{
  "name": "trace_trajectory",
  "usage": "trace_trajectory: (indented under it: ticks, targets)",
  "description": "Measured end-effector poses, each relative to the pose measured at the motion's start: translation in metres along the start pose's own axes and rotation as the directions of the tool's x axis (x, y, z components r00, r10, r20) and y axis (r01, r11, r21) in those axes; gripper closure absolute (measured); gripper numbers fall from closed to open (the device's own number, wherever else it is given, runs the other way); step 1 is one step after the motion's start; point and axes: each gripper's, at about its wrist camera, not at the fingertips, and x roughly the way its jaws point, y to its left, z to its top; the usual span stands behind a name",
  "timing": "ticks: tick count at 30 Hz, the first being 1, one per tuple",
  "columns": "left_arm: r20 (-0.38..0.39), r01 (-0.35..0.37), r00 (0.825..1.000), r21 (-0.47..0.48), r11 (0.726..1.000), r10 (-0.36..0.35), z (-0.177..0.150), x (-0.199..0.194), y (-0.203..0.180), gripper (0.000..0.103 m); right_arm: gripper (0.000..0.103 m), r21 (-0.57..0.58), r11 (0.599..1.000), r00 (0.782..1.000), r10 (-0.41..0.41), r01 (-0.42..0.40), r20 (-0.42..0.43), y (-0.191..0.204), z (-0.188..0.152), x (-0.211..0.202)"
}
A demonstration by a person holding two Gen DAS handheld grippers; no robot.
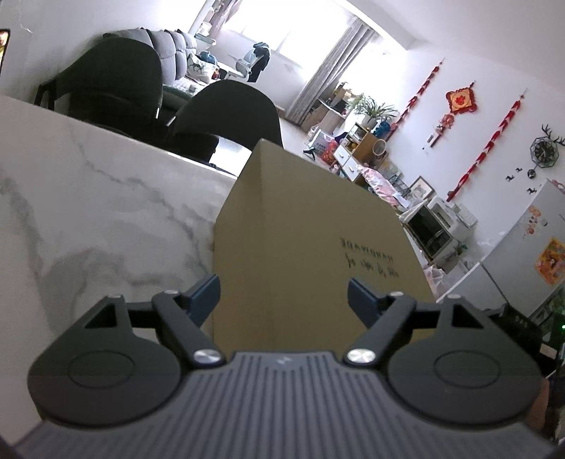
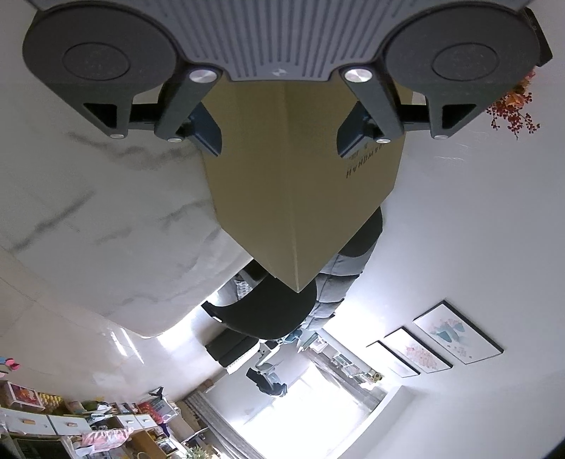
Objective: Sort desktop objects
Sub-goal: 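Slide the lid edges down along the box sides with both grippers, then push the lid fully down onto the box with both grippers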
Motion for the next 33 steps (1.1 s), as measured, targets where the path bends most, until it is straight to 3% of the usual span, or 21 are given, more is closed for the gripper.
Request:
trace_trajectory:
  ticks: [16, 28, 33]
  targets:
    - [-0.067, 0.046, 0.996, -0.074, 0.996, -0.051, -0.042, -0.008, 0.019, 0.023, 0.027, 0.07, 0.998, 1.0, 0.001, -0.002, 0.01, -0.019, -0.041, -0.036]
    - [-0.076, 0.137, 0.985, -0.187, 0.973, -0.153, -0.064, -0.005, 0.028, 0.025, 0.027, 0.121, 0.992, 0.999, 0.041, -0.036, -0.037, -0.028, -0.059, -0.036]
    - [-0.069, 0.168, 0.98, -0.204, 0.964, -0.185, -0.067, -0.005, 0.027, 0.031, 0.037, 0.097, 0.993, 0.995, 0.077, -0.071, -0.061, -0.02, -0.063, -0.037]
